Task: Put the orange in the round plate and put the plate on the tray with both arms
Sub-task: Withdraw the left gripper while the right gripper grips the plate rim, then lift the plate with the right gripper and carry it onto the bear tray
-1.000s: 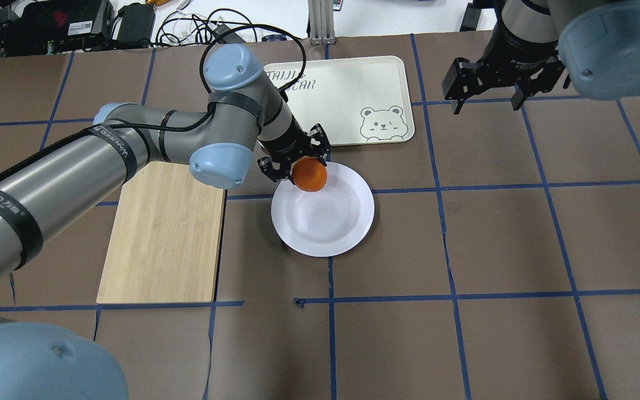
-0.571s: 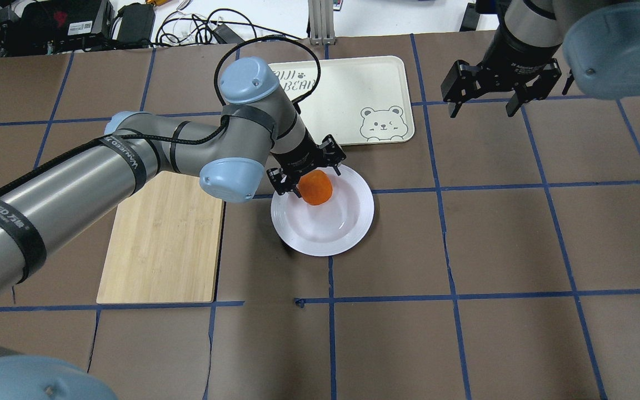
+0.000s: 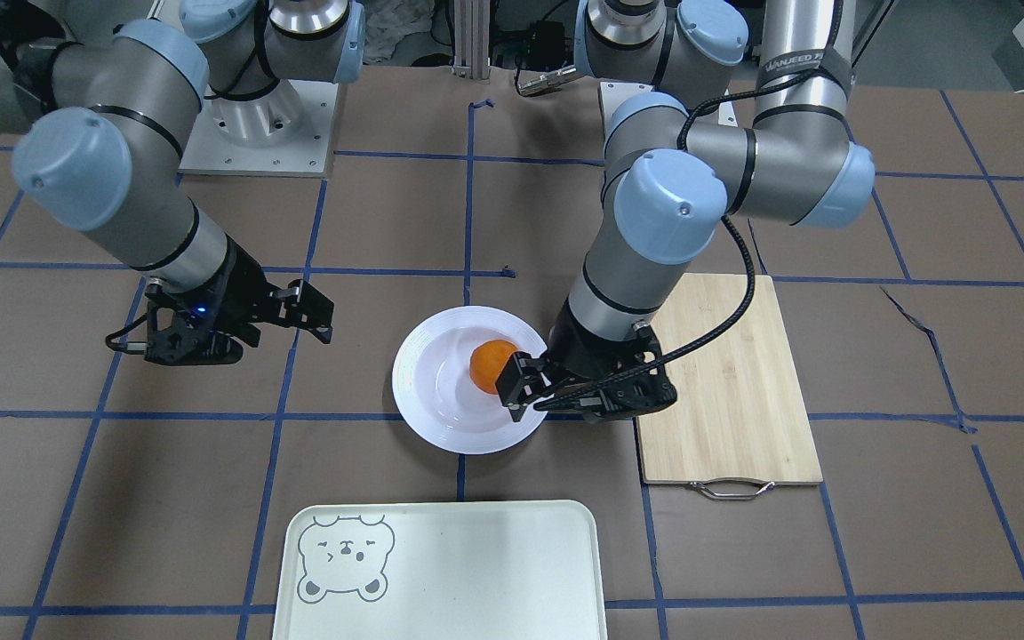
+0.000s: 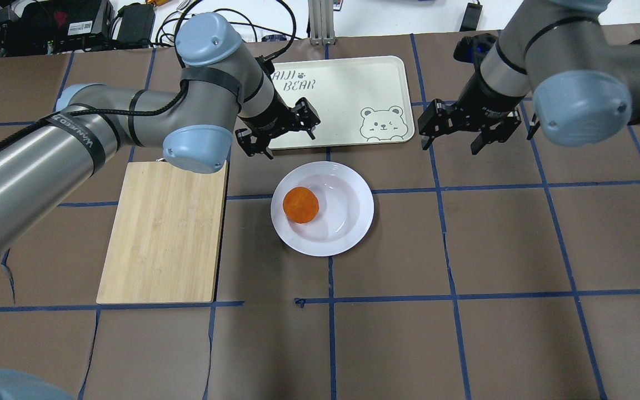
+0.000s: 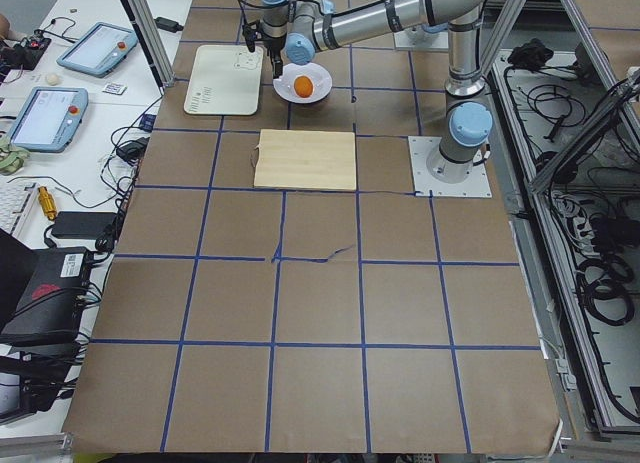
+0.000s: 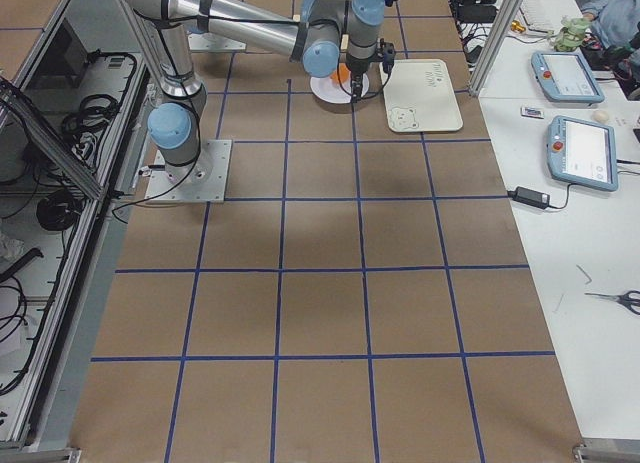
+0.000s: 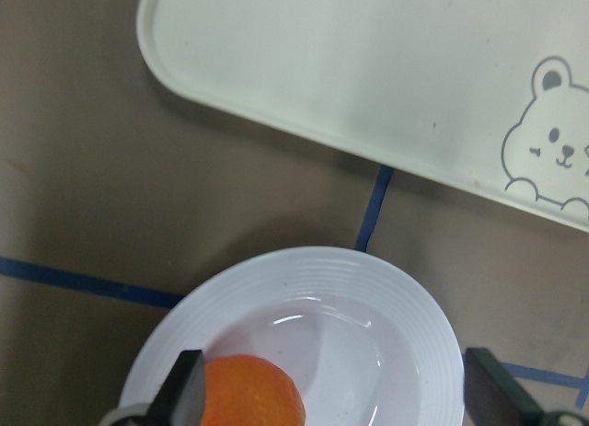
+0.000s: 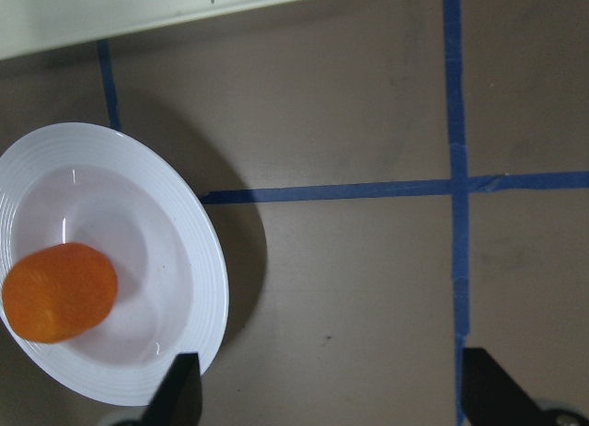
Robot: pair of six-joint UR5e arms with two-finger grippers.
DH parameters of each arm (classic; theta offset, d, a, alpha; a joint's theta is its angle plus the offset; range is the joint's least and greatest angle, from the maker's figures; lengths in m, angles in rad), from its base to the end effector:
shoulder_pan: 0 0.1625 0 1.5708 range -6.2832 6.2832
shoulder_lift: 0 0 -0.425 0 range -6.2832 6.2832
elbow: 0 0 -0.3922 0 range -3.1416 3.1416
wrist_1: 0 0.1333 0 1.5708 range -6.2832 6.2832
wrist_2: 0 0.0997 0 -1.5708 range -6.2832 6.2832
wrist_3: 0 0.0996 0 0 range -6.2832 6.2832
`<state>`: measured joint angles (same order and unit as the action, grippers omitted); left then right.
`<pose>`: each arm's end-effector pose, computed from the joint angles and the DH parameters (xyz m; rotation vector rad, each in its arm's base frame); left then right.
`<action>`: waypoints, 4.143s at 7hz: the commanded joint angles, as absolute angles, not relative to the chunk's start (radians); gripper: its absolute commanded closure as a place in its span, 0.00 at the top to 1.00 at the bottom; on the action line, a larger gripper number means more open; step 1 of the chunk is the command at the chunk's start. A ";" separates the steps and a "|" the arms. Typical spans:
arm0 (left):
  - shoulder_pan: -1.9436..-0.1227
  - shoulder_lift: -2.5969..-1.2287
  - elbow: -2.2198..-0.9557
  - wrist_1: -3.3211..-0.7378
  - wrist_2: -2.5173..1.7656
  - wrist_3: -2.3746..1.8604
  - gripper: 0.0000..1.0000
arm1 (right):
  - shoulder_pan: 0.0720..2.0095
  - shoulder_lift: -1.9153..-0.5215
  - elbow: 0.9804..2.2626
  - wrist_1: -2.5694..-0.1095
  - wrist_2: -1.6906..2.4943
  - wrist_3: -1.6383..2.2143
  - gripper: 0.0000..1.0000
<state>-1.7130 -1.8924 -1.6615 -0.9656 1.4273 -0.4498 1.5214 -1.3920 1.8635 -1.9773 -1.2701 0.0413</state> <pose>-0.2326 -0.5833 0.3309 0.4304 -2.9096 0.2105 0.1370 -0.5257 0.3012 0.1427 2.8358 0.0906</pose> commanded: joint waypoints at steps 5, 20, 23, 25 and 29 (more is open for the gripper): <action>-1.493 -1.663 -1.663 -1.179 1.500 -0.212 1.00 | 1.713 -1.190 2.017 -2.414 -1.210 0.284 1.00; -1.493 -1.582 -1.680 -1.408 1.560 -0.069 1.00 | 1.671 -1.187 1.890 -2.398 -1.129 0.449 0.01; -1.493 -1.572 -1.678 -1.407 1.563 -0.069 1.00 | 1.583 -1.186 1.772 -2.341 -1.028 0.454 0.00; -1.489 -1.572 -1.677 -1.408 1.568 -0.069 1.00 | 1.572 -1.084 1.629 -2.353 -0.969 0.445 0.00; -1.494 -1.559 -1.672 -1.405 1.615 -0.069 1.00 | 1.568 -0.818 1.353 -2.399 -0.977 0.439 0.00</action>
